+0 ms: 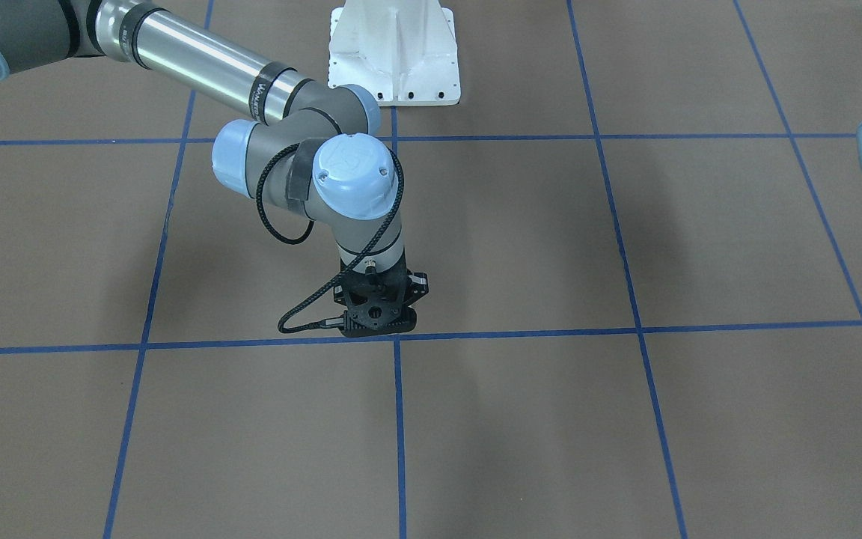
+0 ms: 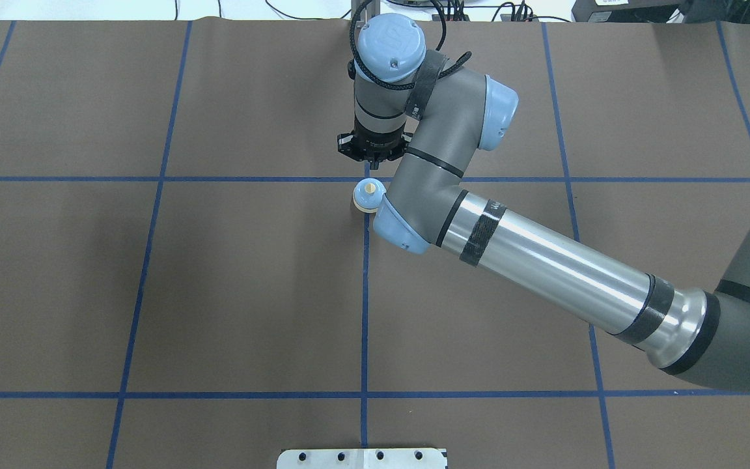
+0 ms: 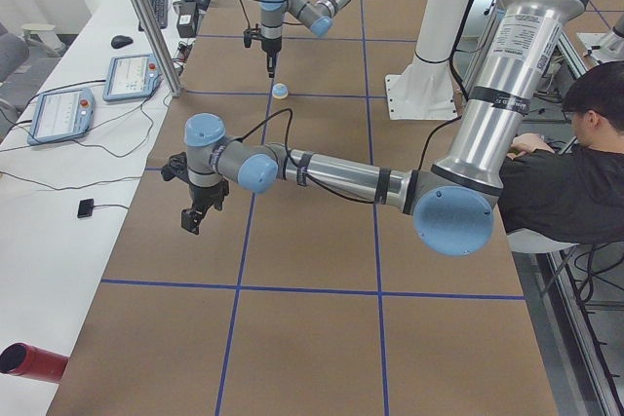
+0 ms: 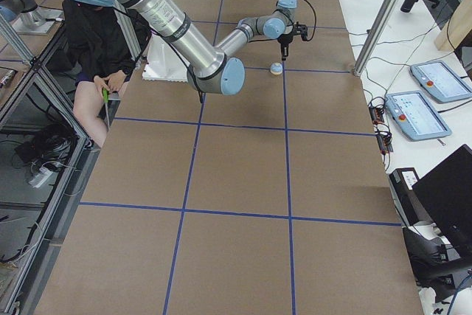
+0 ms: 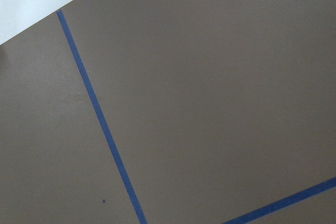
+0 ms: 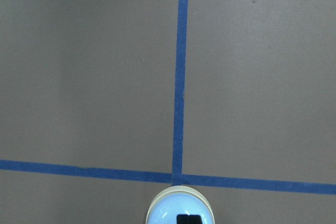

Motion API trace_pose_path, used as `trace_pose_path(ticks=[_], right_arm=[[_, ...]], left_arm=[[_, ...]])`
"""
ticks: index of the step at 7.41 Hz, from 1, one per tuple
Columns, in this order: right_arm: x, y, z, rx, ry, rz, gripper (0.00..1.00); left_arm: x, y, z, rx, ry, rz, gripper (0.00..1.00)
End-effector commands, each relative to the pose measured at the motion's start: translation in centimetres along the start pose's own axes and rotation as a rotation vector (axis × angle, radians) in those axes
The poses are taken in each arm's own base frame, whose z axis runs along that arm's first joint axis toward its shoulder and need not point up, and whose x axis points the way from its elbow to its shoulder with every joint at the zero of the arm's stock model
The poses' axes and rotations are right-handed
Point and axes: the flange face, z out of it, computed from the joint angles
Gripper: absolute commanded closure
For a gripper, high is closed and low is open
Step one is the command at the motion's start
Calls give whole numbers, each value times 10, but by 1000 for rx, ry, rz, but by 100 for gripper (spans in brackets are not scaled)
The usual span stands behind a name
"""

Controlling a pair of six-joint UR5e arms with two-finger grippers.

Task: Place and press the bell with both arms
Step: 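Press down on the bell's cream button with the right gripper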

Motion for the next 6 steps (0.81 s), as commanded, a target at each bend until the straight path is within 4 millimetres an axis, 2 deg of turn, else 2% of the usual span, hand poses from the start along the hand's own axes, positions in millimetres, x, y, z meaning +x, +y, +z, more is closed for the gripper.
trace_pose_path(ticks=[1,4,6], right_arm=[[-3,7,11,-14,5,-5,100],[-7,17,21,-29,12,-13,100],[-6,16,24,-32,17,-11,100]], left_arm=[[0,0,0,0,0,2,1],[0,1,0,0,0,2,1],[-1,4,1,-1,0,1,1]])
